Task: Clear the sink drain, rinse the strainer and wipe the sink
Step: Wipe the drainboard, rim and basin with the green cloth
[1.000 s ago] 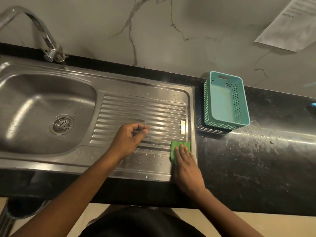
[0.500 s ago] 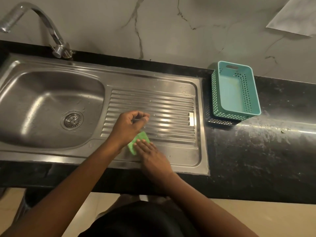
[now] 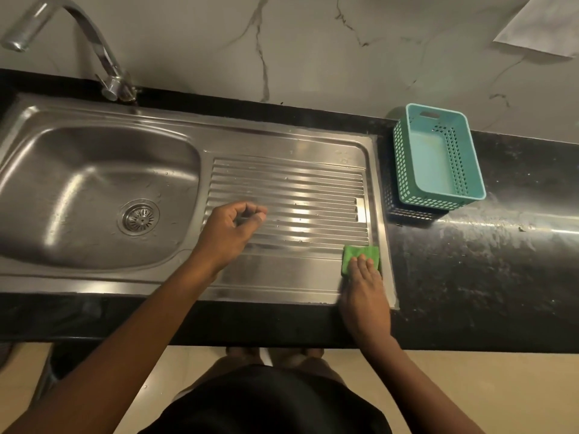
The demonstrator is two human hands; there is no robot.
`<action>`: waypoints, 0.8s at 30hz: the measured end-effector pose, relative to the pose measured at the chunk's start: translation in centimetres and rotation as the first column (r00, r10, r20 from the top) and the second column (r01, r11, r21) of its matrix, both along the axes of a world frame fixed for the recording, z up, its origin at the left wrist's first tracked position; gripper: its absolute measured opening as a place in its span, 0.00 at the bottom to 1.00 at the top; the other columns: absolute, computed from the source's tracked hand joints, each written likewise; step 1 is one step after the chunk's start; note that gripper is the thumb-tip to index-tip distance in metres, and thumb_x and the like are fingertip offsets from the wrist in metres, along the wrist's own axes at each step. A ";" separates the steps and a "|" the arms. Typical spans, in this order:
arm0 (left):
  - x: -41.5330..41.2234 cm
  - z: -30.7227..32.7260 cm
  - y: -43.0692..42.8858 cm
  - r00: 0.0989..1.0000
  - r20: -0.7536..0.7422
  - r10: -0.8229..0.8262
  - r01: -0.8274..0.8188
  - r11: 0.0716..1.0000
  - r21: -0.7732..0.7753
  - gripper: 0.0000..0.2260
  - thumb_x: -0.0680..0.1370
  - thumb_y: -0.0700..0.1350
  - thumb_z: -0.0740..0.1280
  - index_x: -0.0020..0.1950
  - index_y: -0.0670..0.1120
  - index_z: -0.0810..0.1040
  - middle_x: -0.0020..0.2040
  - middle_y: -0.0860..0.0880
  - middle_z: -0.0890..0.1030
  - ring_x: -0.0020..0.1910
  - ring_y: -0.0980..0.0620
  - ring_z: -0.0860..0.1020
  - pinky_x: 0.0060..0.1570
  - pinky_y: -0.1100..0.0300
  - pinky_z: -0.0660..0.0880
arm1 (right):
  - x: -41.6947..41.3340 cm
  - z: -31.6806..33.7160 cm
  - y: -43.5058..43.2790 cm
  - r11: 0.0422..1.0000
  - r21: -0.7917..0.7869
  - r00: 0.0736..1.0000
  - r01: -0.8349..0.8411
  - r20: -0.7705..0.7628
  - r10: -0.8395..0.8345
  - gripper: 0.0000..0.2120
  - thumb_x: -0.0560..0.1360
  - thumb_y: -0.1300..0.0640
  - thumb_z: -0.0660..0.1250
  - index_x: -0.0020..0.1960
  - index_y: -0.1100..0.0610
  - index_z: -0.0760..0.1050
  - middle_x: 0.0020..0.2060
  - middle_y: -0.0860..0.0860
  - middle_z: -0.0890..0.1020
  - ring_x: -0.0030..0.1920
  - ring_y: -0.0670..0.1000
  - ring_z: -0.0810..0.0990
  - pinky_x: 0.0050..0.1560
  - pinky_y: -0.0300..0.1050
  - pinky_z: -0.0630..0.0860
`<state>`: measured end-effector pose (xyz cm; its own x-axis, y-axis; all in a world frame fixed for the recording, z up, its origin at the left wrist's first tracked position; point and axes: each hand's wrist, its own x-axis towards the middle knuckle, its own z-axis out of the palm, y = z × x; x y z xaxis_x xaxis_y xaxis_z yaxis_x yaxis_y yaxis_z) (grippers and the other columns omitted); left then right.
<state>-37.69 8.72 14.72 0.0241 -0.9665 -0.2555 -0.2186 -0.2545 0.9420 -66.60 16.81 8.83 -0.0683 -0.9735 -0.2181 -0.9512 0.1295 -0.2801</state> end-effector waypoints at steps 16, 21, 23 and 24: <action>4.0 -0.2 1.9 0.990 0.003 0.142 -0.142 0.988 -0.056 0.07 0.82 0.43 0.70 0.52 0.54 0.86 0.45 0.51 0.88 0.42 0.57 0.85 0.42 0.61 0.81 | 14.8 -1.5 -0.1 0.796 0.002 0.776 -0.605 0.225 0.589 0.30 0.82 0.57 0.61 0.82 0.51 0.58 0.83 0.51 0.58 0.84 0.51 0.50 0.80 0.49 0.45; 3.0 0.0 2.1 0.986 -0.005 0.166 -0.166 0.984 -0.057 0.07 0.82 0.45 0.71 0.51 0.56 0.87 0.48 0.52 0.88 0.44 0.55 0.86 0.44 0.58 0.81 | 2.3 -1.0 1.7 0.876 -0.004 0.857 -0.482 0.209 0.472 0.24 0.82 0.53 0.61 0.78 0.45 0.68 0.78 0.45 0.69 0.80 0.46 0.62 0.79 0.48 0.62; 2.5 0.0 2.0 0.988 -0.002 0.156 -0.156 0.986 -0.050 0.08 0.81 0.45 0.71 0.49 0.57 0.87 0.48 0.52 0.88 0.45 0.54 0.86 0.45 0.57 0.81 | -3.7 -0.4 2.0 0.914 0.012 0.908 -0.406 0.122 0.402 0.23 0.83 0.50 0.61 0.77 0.43 0.68 0.78 0.43 0.69 0.80 0.45 0.63 0.79 0.51 0.64; 2.2 0.0 2.0 0.989 0.000 0.149 -0.149 0.988 -0.045 0.08 0.81 0.45 0.71 0.49 0.58 0.87 0.48 0.52 0.88 0.45 0.54 0.86 0.45 0.56 0.81 | -6.2 0.0 2.0 0.918 0.010 0.917 -0.395 0.066 0.394 0.23 0.82 0.50 0.61 0.77 0.44 0.68 0.78 0.43 0.69 0.79 0.45 0.63 0.79 0.52 0.65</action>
<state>-35.54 10.74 14.69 0.1694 -0.9624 -0.2122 -0.1850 -0.2425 0.9524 -72.84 18.79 8.85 0.3346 -0.9135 -0.2315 -0.9074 -0.2461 -0.3406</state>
